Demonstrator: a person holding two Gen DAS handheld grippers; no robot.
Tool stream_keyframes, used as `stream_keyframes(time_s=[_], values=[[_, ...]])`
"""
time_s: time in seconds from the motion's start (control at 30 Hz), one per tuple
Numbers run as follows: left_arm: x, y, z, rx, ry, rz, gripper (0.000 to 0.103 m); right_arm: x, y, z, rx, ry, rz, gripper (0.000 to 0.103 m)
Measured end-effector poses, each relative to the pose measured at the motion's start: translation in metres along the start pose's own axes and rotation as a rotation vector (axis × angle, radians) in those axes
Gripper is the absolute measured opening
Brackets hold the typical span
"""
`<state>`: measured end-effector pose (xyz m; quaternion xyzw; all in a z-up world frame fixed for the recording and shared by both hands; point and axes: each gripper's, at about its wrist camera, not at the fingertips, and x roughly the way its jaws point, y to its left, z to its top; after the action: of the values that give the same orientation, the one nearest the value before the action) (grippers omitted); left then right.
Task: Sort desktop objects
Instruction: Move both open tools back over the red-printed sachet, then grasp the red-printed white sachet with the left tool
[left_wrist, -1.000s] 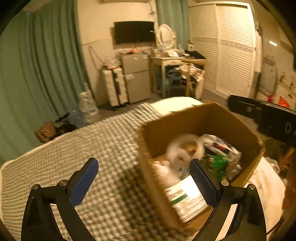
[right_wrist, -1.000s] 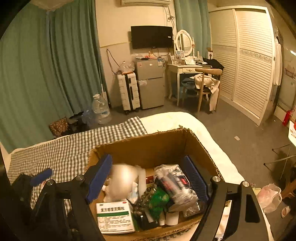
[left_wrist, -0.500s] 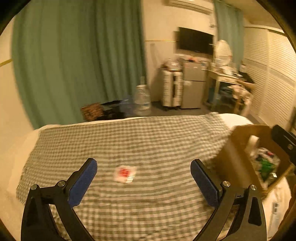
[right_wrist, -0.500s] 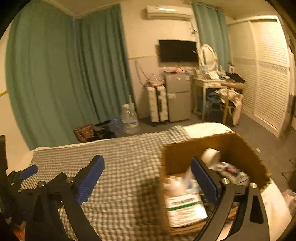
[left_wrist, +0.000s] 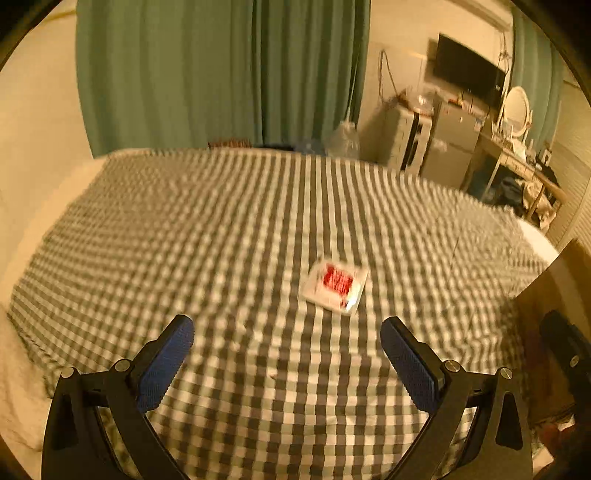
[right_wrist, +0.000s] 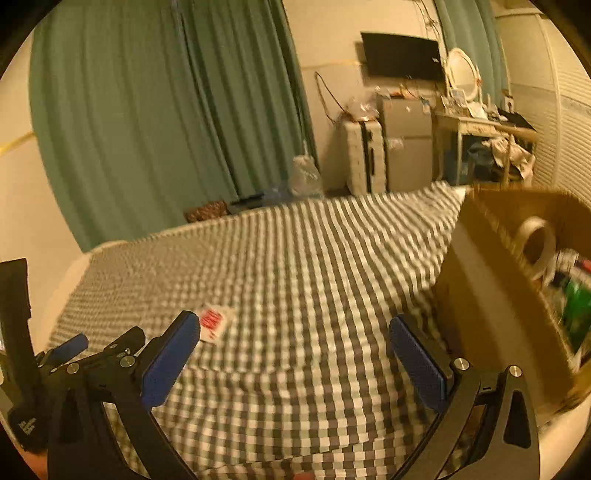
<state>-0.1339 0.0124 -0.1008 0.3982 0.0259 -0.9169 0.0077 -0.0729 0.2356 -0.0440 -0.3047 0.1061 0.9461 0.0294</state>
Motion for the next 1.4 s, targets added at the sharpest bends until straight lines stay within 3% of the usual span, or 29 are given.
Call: stream_keyframes(time_s=[0.23, 0.47, 0.7, 0.77, 0.83, 0.87, 0.93, 1.03, 1.2, 1.4], values=[[0.066, -0.028, -0.011, 0.07, 0.073, 0.007, 0.103, 0.053, -0.02, -0.024, 0.005, 0.141, -0.063, 0.103], [0.114, -0.035, -0.001, 0.06, 0.081, 0.037, 0.103, 0.063, -0.023, -0.026, -0.001, 0.146, -0.055, 0.103], [0.134, -0.036, 0.01, 0.056, 0.081, 0.0, 0.102, 0.074, -0.018, -0.026, -0.009, 0.181, -0.075, 0.103], [0.135, -0.037, 0.011, 0.057, 0.074, -0.012, 0.087, 0.075, -0.021, -0.026, -0.002, 0.184, -0.084, 0.103], [0.13, -0.036, 0.012, 0.078, 0.062, -0.009, 0.06, 0.078, -0.024, -0.026, 0.007, 0.192, -0.097, 0.103], [0.128, -0.036, 0.015, 0.093, 0.062, -0.014, 0.055, 0.079, -0.025, -0.026, 0.012, 0.195, -0.106, 0.103], [0.125, -0.04, 0.019, 0.125, 0.065, -0.024, 0.029, 0.079, -0.029, -0.025, 0.025, 0.193, -0.115, 0.103], [0.116, -0.042, 0.023, 0.138, 0.082, -0.047, 0.005, 0.078, -0.029, -0.026, 0.029, 0.191, -0.129, 0.103], [0.101, -0.037, 0.013, 0.145, 0.086, -0.088, 0.003, 0.073, -0.028, -0.025, 0.023, 0.181, -0.132, 0.103], [0.049, -0.025, -0.005, 0.167, 0.02, -0.146, 0.003, 0.062, -0.027, -0.02, 0.013, 0.151, -0.133, 0.103]])
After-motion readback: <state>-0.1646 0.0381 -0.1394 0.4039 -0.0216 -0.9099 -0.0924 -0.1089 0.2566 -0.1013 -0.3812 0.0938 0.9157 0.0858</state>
